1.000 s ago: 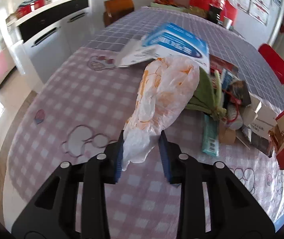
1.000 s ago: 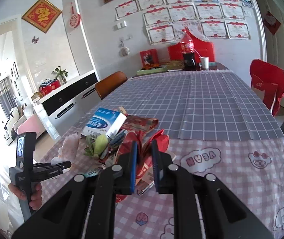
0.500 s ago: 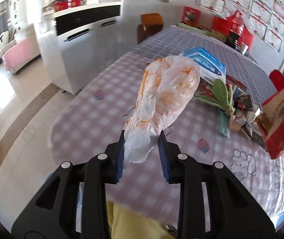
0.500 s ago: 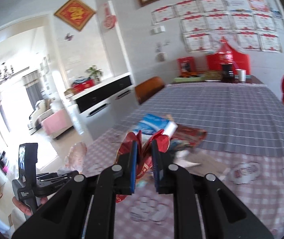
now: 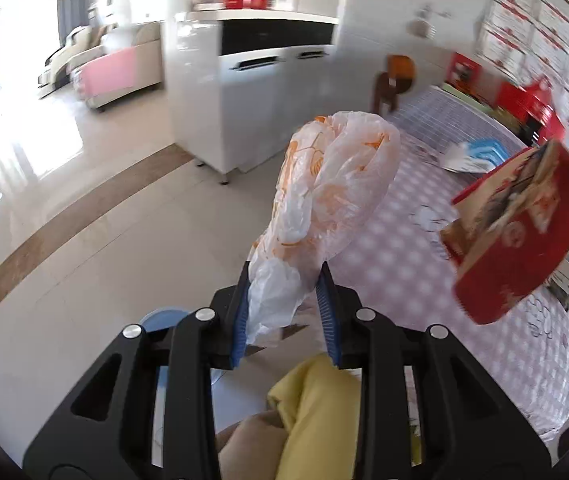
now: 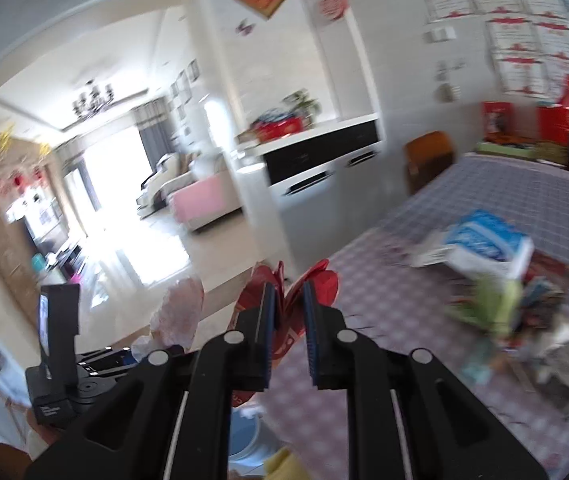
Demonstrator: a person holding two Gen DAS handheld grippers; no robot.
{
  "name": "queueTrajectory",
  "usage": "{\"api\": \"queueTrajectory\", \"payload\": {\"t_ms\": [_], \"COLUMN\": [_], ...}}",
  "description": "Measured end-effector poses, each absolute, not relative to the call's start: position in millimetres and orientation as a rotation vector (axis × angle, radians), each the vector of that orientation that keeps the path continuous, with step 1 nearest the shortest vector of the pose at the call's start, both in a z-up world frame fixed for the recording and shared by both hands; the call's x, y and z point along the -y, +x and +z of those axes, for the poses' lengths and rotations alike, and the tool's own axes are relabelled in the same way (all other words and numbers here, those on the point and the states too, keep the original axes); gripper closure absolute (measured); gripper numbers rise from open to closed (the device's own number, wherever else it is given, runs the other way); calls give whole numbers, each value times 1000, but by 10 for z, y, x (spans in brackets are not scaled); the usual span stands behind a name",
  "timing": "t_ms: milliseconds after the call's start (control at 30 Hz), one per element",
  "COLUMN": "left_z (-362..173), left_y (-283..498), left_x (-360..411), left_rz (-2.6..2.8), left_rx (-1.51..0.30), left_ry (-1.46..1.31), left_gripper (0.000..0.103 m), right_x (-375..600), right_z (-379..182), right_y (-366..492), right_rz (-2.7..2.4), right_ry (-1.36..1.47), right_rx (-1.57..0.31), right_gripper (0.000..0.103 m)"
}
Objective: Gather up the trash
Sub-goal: 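Carry both bags to the blue wastebasket and open both grippers to drop them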
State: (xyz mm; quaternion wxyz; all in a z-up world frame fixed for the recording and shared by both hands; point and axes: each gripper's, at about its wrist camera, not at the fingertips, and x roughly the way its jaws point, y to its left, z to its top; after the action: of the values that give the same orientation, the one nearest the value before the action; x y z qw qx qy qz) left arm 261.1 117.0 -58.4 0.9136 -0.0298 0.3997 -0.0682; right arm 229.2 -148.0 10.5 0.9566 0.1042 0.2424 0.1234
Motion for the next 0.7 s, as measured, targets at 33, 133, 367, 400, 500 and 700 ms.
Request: {"api": "queueTrajectory", "payload": {"t_ms": [33,133,367,400,500,700], "left_z": [-582,-582,-686,-725,-873,-1273], "left_y": [2592,2554,2490,2495,2515,2661], "left_x": [-1282,-1625,-2290,-2379,-2595,-2867], "left_rz": [-117,-46,99,116,154,177], "left_rx": [-822,-821,-844,-853,-888,-982], "left_ry": [-73,-108,-176,-187,-215,-262], "left_gripper": [73,73,73,73,73,72], "right_x": [1362,993,135,-2,-341,-846], "right_z": [80,-8,-255,-309,-476,-857], "right_y": [2345,2524,2888,2943,3090,3340], "right_rz": [270,338,473,493,530,553], "right_ry": [204,180,119,108,76,21], "right_rx": [-502,-543,-635,-652,-693,-787], "right_gripper": [89,89,89,89,89,89]}}
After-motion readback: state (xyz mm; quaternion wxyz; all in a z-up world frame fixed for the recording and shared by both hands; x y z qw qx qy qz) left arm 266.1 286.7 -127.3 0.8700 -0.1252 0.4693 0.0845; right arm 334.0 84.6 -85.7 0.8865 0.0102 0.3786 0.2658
